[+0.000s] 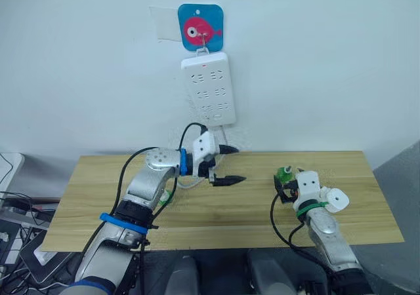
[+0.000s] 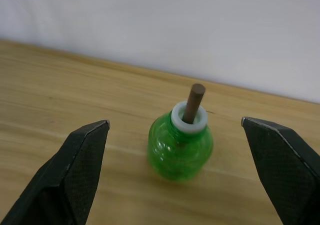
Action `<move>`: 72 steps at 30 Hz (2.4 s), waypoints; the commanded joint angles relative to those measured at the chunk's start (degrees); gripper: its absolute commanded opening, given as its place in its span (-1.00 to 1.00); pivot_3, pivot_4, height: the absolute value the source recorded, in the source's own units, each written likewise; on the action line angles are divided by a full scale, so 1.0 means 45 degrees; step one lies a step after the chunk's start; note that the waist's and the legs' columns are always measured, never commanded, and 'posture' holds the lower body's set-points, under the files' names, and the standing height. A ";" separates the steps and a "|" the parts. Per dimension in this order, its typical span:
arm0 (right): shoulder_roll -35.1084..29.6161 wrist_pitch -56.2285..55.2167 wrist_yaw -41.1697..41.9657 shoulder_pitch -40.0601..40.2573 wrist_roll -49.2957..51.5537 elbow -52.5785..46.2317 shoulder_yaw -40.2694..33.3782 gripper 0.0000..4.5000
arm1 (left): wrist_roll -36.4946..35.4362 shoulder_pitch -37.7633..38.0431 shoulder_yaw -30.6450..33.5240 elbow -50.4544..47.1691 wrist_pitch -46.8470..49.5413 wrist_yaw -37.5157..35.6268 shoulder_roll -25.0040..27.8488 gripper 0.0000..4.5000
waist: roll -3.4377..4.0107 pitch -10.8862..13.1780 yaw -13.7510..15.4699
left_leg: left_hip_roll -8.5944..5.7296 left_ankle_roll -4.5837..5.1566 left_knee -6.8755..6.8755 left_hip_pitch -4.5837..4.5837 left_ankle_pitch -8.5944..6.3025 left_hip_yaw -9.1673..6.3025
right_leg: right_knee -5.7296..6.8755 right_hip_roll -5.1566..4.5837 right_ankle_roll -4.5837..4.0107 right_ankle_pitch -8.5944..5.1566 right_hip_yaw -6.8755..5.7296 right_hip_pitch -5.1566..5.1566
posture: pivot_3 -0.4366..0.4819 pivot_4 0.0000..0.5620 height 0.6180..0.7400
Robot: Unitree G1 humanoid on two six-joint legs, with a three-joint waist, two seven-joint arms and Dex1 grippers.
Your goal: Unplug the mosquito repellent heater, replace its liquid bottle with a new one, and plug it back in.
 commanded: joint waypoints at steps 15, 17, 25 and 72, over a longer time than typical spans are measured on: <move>-0.3108 0.4743 0.5768 -0.1417 0.3104 -0.6470 0.0581 0.99 | -0.1261 0.7005 0.5142 -0.5411 0.0361 0.4367 0.0871 1.00 | -0.0066 0.0060 0.0164 | 0.0034 0.0000 -0.0024 0.0047 -0.0004 -0.0009 | -0.0005 0.0003 -0.0002 -0.0001 -0.0001 0.0030 | 0.10 -0.20 1.00; -0.3173 0.5273 0.6328 -0.2106 0.3630 -0.6686 0.0774 0.99 | -0.1159 0.8327 0.5519 -0.5759 -0.0393 0.4796 0.0561 1.00 | -0.0079 0.0067 0.0411 | 0.0042 -0.0001 -0.0024 0.0043 -0.0005 -0.0015 | -0.0013 -0.0002 -0.0002 -0.0001 -0.0006 0.0031 | 0.13 -0.19 1.00; -0.3938 0.5377 0.8825 -0.3666 0.4077 -0.6246 0.1635 0.99 | -0.0207 1.0954 0.5668 -0.4405 -0.3345 0.6170 -0.0992 1.00 | -0.0113 0.0104 0.1071 | 0.0021 0.0023 -0.0022 0.0034 -0.0026 -0.0021 | -0.0128 -0.0079 0.0001 -0.0002 -0.0033 0.0096 | 0.19 -0.14 1.00; -0.4272 0.8250 0.8653 -0.5172 0.4944 -0.7187 0.1628 1.00 | 0.1964 0.5150 0.2571 0.4961 -0.8643 0.6169 -0.1658 0.01 | -0.0120 0.1032 0.0679 | 0.0011 0.0045 -0.0023 0.0137 -0.0051 -0.0080 | -0.0137 -0.0035 0.0011 0.0001 -0.0085 0.0219 | 0.10 0.04 1.00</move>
